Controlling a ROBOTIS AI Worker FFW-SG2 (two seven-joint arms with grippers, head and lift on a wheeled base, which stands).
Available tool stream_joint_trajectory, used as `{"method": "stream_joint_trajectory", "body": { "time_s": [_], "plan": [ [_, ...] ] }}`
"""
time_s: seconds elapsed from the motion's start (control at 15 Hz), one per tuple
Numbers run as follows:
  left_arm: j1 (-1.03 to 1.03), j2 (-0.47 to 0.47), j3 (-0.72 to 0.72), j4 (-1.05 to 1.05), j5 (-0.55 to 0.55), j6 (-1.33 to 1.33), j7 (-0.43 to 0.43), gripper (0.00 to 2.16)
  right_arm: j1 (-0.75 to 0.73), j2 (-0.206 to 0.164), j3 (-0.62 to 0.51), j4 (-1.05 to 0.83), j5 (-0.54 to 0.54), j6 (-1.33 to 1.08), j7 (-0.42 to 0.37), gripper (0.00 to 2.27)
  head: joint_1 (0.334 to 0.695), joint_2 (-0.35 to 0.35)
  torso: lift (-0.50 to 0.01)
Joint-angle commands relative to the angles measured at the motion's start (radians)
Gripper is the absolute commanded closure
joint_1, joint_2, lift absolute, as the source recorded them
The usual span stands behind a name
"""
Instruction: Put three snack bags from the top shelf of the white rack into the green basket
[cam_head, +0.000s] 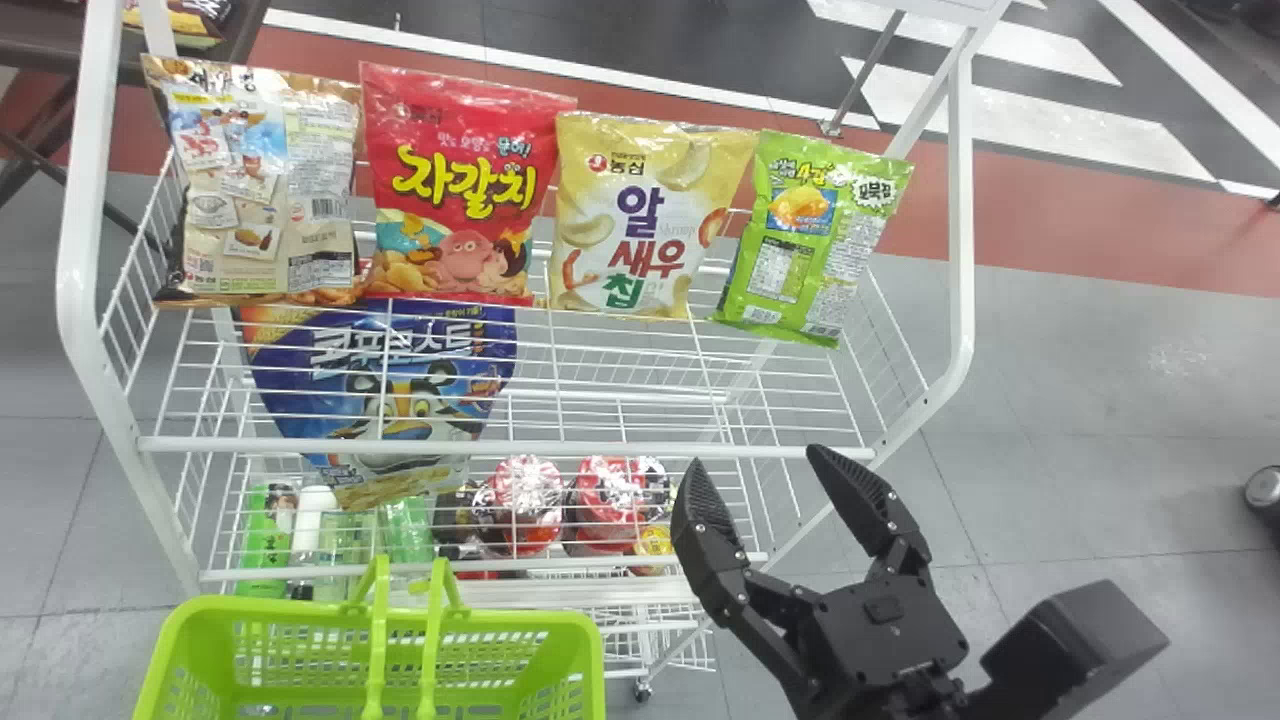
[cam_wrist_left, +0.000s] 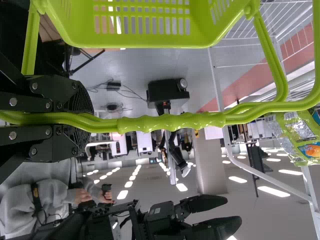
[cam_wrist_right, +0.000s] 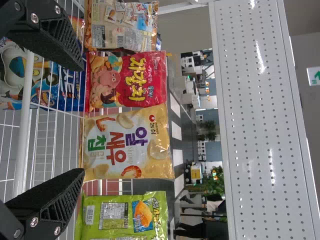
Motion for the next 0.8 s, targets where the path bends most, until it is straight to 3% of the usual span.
{"method": "stream_joint_trajectory", "body": {
  "time_s": [0.0,0.73],
  "plan": [
    [0.000,0.000,0.001,0.000,0.001,0.000,-0.001,2.15,-0.003,0.000,0.000,0.003,-0.003,0.000,0.000,0.09,0.695,-0.350,0.000],
    [0.008,0.000,0.007,-0.009,0.011,0.000,-0.003,2.15,-0.016,-0.002,0.003,0.010,-0.006,0.000,0.006,0.09,0.695,-0.350,0.000]
  ]
}}
